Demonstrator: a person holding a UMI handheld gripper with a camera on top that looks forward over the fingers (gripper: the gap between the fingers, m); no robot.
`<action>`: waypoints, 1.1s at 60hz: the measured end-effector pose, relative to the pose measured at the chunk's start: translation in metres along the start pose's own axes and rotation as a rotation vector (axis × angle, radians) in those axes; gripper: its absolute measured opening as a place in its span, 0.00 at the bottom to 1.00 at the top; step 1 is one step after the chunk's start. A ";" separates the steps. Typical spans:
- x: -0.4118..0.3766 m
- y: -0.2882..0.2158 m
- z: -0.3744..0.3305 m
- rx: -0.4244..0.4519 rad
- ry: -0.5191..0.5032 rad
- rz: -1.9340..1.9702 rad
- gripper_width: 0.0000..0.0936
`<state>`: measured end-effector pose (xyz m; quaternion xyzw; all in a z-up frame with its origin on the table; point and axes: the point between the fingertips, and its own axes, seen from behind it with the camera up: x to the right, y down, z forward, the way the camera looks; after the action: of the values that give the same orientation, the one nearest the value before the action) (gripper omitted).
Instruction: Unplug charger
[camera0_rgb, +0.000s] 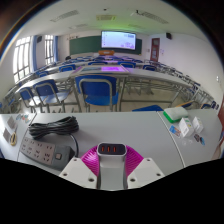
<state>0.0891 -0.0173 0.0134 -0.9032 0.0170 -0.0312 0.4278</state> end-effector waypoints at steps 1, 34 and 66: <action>-0.004 0.002 -0.004 -0.015 0.005 0.001 0.33; -0.023 -0.010 -0.149 0.090 0.062 0.013 0.91; -0.062 0.033 -0.369 0.174 0.146 -0.007 0.91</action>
<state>0.0005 -0.3188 0.2185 -0.8580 0.0422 -0.0997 0.5021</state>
